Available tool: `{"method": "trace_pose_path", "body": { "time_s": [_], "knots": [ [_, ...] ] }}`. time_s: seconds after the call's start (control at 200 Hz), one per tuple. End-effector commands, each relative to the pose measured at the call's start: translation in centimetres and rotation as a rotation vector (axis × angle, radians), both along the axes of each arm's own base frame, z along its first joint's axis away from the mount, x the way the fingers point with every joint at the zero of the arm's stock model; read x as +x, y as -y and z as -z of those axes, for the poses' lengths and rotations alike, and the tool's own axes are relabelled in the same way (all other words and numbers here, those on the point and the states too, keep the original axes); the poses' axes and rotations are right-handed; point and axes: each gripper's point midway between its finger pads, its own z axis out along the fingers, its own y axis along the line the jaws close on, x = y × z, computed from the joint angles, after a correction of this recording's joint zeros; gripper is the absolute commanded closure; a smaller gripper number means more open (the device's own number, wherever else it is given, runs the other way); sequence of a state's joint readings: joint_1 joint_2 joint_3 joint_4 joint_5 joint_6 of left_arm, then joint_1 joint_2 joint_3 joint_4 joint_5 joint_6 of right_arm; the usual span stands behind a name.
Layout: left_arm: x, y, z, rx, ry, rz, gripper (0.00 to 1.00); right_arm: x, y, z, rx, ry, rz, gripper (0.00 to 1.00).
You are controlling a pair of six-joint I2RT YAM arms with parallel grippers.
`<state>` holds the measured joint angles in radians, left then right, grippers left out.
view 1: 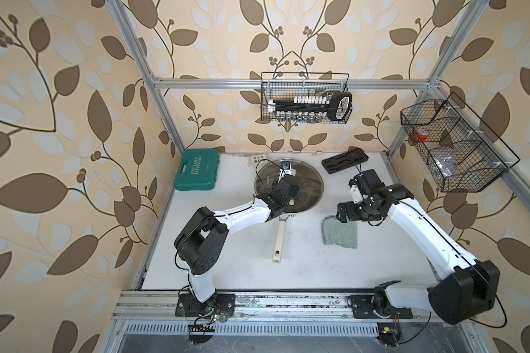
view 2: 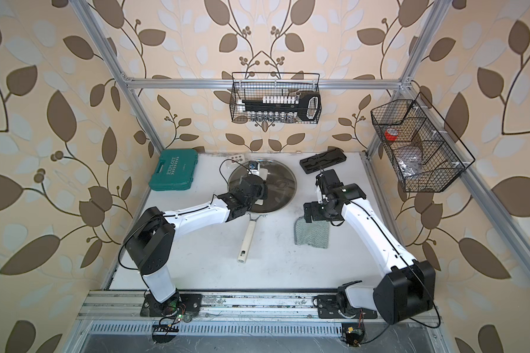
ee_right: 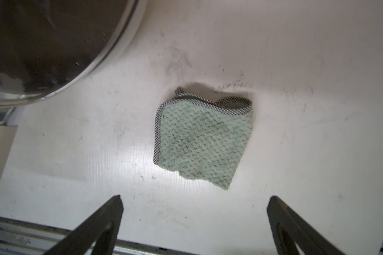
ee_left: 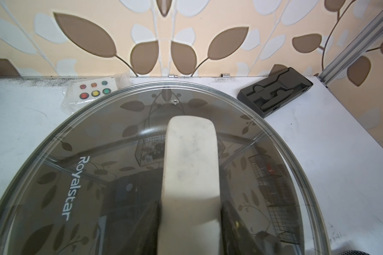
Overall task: Wipe the pot lid with a cloth
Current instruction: Place the pot lid on the cooking pot.
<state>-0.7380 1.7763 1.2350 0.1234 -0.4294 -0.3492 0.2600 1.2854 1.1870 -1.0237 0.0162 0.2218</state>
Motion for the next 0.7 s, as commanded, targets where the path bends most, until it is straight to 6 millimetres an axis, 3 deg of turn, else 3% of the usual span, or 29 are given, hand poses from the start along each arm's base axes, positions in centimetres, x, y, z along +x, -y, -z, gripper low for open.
{"method": "trace_pose_path", "body": {
  "time_s": [0.0, 0.145, 0.365, 0.695],
  "knots": [
    [2.4, -0.3, -11.0, -0.233, 0.283, -0.088, 1.00, 1.0, 0.0, -2.1, 0.037, 0.161, 0.029, 0.01],
    [2.5, -0.6, -10.5, -0.228, 0.277, -0.102, 1.00, 1.0, -0.5, -4.2, 0.086, 0.287, -0.004, 0.01],
    [2.6, -0.6, -9.7, -0.231, 0.288, -0.107, 1.00, 0.4, -1.1, -5.0, 0.119, 0.309, -0.045, 0.01],
    [2.8, -1.2, -8.5, -0.223, 0.280, -0.134, 1.00, -1.4, -3.7, -7.0, 0.245, 0.421, -0.216, 0.01]
  ]
}}
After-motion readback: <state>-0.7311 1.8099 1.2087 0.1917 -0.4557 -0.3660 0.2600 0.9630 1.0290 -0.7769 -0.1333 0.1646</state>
